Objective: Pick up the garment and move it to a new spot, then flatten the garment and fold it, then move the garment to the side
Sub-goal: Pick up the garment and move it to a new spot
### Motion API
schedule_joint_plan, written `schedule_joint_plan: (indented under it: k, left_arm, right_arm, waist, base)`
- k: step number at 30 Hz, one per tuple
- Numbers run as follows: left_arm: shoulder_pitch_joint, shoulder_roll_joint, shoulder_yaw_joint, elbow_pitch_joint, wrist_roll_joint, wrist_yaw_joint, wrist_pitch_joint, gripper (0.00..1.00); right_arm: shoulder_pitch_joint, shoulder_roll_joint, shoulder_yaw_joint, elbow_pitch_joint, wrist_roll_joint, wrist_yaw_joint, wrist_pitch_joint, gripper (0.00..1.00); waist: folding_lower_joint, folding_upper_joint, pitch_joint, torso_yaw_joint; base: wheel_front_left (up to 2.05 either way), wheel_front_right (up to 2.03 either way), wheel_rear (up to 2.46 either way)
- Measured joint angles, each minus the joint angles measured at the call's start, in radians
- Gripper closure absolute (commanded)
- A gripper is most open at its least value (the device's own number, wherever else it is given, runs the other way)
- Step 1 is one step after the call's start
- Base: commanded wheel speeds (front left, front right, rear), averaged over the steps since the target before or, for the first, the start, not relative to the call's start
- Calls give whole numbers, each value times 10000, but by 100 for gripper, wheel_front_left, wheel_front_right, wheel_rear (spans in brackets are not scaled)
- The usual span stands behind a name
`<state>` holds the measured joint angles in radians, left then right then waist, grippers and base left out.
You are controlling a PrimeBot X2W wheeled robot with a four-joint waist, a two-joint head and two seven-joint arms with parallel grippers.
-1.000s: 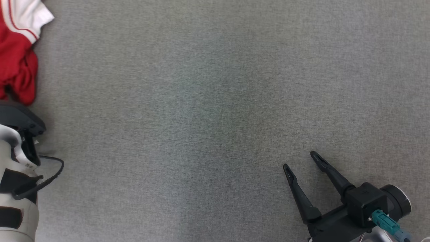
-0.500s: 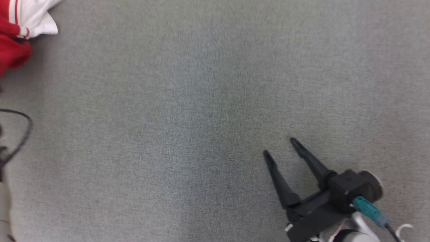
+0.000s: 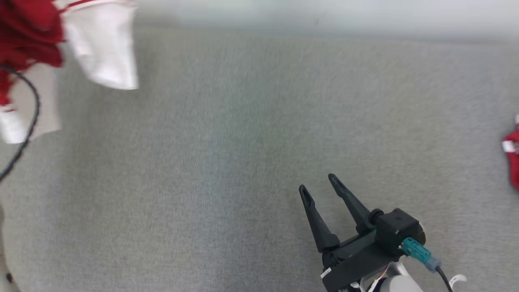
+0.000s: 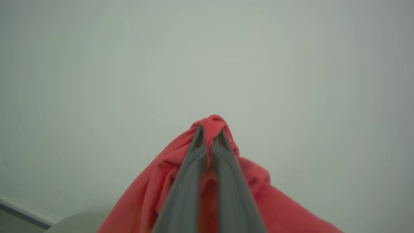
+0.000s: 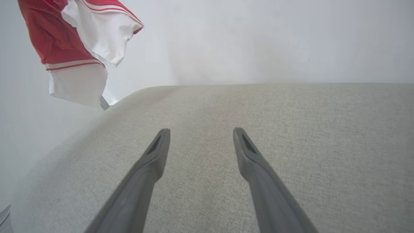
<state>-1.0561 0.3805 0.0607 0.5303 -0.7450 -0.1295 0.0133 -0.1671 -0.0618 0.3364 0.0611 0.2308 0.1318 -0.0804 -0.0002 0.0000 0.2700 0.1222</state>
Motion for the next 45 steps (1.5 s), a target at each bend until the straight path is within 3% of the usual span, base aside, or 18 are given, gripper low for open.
schedule_joint_plan:
  k: [4,10,20,27,35,36,37,38,45]
  left_arm:
    - [251,-305,-355,-1154,-663,0,993,100]
    - [1126,-1547,-1164,-2824,-1325,6,1766,100]
    - [3035,-3012,-2759,-3906,-1281,81,1258,100]
    - [3708,-3166,-3503,-3641,-917,339,665,100]
    - [4417,-2449,-4518,-1365,1478,863,-539,100]
    - [4428,-2341,-4625,-1034,1747,974,-752,90]
    - [4428,-2224,-4744,-752,2082,1076,-938,49]
    - [4477,-2167,-4696,-138,2226,1338,-1250,0]
    - [5242,-2052,-4516,568,2328,1492,-2253,0]
  right_arm:
    - [6,82,48,483,186,0,-357,0]
    - [181,96,-102,920,443,0,-640,0]
    - [260,104,-217,872,493,0,-637,0]
    - [360,107,-276,708,460,0,-522,0]
    - [363,104,-268,571,430,0,-525,0]
    - [356,104,-268,573,430,0,-529,0]
    - [345,105,-263,573,430,0,-533,0]
    - [332,105,-263,583,430,0,-535,0]
    - [523,104,-418,644,412,0,-531,0]
  waist:
    - [0,-1,-654,-197]
    - [-1,-1,-1432,-701]
    - [0,-2,-1985,-2092]
    - [1,-1,-1963,-3140]
    - [2,-1,-1612,-3961]
    - [2,-1,-1562,-4034]
    - [3,0,-1518,-4099]
    - [3,0,-1446,-4208]
    - [2,0,-1511,-4130]
  base:
    - [0,0,0]
    - [0,0,0]
    - [0,0,0]
    - [0,0,0]
    - [0,0,0]
    - [0,0,0]
    - [0,0,0]
    - [0,0,0]
    - [0,0,0]
